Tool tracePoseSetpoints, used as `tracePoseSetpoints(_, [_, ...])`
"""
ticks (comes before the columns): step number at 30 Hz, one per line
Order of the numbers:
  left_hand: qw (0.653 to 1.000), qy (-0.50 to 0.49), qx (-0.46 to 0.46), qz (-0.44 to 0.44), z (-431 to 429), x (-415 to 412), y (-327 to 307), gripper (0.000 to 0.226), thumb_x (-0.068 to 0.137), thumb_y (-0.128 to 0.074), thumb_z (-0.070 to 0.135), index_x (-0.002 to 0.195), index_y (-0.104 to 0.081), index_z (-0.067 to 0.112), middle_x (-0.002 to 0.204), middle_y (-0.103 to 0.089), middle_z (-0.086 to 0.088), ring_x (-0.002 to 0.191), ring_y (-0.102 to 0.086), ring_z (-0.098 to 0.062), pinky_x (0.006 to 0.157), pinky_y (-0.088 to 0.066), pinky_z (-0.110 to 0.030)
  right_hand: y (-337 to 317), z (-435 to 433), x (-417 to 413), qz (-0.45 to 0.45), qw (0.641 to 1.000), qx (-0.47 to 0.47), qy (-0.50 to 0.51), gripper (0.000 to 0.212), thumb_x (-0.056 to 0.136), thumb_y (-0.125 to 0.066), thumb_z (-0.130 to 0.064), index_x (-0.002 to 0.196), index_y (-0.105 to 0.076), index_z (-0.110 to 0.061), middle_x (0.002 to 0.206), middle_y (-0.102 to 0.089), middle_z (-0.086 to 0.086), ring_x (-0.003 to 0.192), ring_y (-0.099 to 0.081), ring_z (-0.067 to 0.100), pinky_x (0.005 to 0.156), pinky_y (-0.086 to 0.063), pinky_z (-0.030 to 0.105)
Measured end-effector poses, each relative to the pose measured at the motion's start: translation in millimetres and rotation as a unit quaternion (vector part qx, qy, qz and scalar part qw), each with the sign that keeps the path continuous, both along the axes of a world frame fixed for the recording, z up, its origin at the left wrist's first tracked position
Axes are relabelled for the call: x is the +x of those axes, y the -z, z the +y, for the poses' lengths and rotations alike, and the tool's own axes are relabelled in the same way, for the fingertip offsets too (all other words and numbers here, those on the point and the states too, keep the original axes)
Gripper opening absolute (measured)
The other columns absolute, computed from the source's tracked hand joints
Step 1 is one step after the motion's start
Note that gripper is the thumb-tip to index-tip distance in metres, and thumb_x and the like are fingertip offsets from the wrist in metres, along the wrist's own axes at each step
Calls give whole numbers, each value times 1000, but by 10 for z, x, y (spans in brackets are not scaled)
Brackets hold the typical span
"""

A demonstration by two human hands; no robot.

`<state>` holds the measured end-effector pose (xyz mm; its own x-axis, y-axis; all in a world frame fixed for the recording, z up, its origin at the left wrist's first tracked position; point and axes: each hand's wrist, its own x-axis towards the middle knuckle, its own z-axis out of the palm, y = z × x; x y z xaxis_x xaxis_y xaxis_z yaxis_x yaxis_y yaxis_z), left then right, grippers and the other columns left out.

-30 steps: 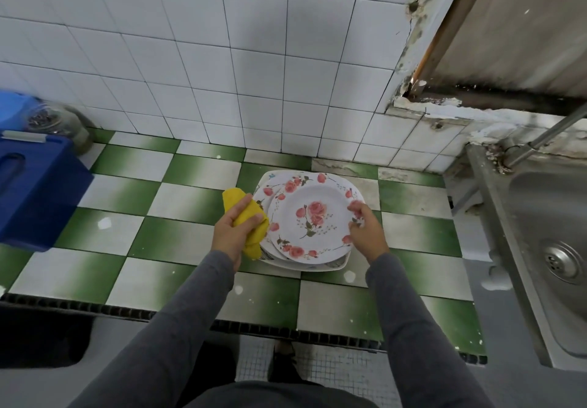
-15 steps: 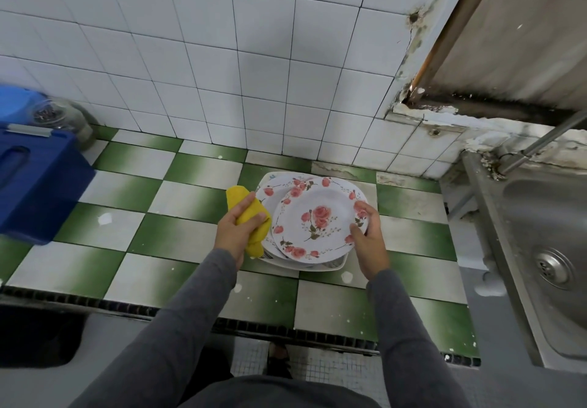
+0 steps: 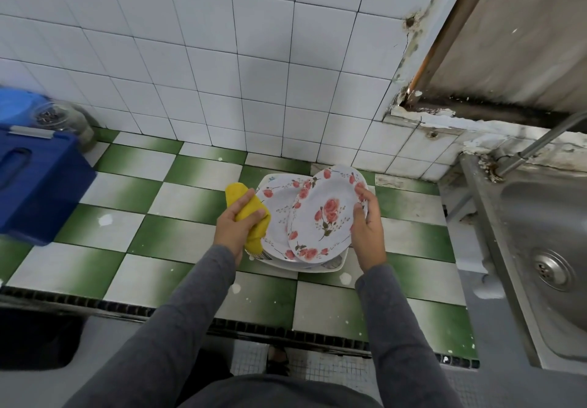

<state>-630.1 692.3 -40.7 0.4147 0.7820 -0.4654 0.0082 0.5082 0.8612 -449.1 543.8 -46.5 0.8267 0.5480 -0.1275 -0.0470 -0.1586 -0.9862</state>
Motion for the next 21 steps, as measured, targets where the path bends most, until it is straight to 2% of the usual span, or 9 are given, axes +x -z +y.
tracePoseSetpoints(2, [1000,0,1,-5,5,6,-5,43,87,-72,8,113,-65,41,131,-52,-2,115,-56,-28,98,-53,-50,-3,15,20,-40,999,-13,-15,25,107,-38,-39,121,-54,-51,140,-50,-11,130,-52,18,100,-53,51])
tracePoseSetpoints(5, [1000,0,5,-12,14,23,-4,45,88,-71,7,119,-64,38,128,-52,-1,109,-57,-23,91,-55,-42,-50,18,48,-77,997,-17,-23,25,106,-37,-44,124,-53,-52,142,-48,-11,133,-49,17,104,-50,52])
tracePoseSetpoints(8, [1000,0,8,-8,18,45,3,45,86,-73,8,116,-64,40,133,-51,-2,117,-55,-28,98,-53,-47,-129,5,65,-90,995,-18,-28,25,106,-37,-45,123,-52,-56,140,-48,-13,133,-48,12,106,-48,50])
tracePoseSetpoints(12, [1000,1,7,-8,17,61,2,45,85,-74,8,111,-67,44,139,-51,-5,121,-55,-31,101,-51,-51,-260,-3,81,-125,992,-3,-21,28,108,-37,-39,126,-54,-51,140,-48,-13,136,-43,4,113,-42,49])
tracePoseSetpoints(15, [1000,4,4,-7,17,64,4,45,85,-75,8,110,-68,44,141,-51,-6,121,-55,-31,100,-52,-51,-358,-7,85,-143,990,2,-12,30,108,-37,-37,121,-52,-60,139,-49,-10,134,-45,5,112,-43,49])
tracePoseSetpoints(21, [1000,5,4,-11,-5,57,-29,44,86,-74,8,112,-67,43,141,-50,-6,119,-55,-31,99,-53,-50,-497,-37,59,-193,981,18,-3,35,106,-37,-35,121,-50,-63,137,-48,-26,135,-43,7,113,-40,49])
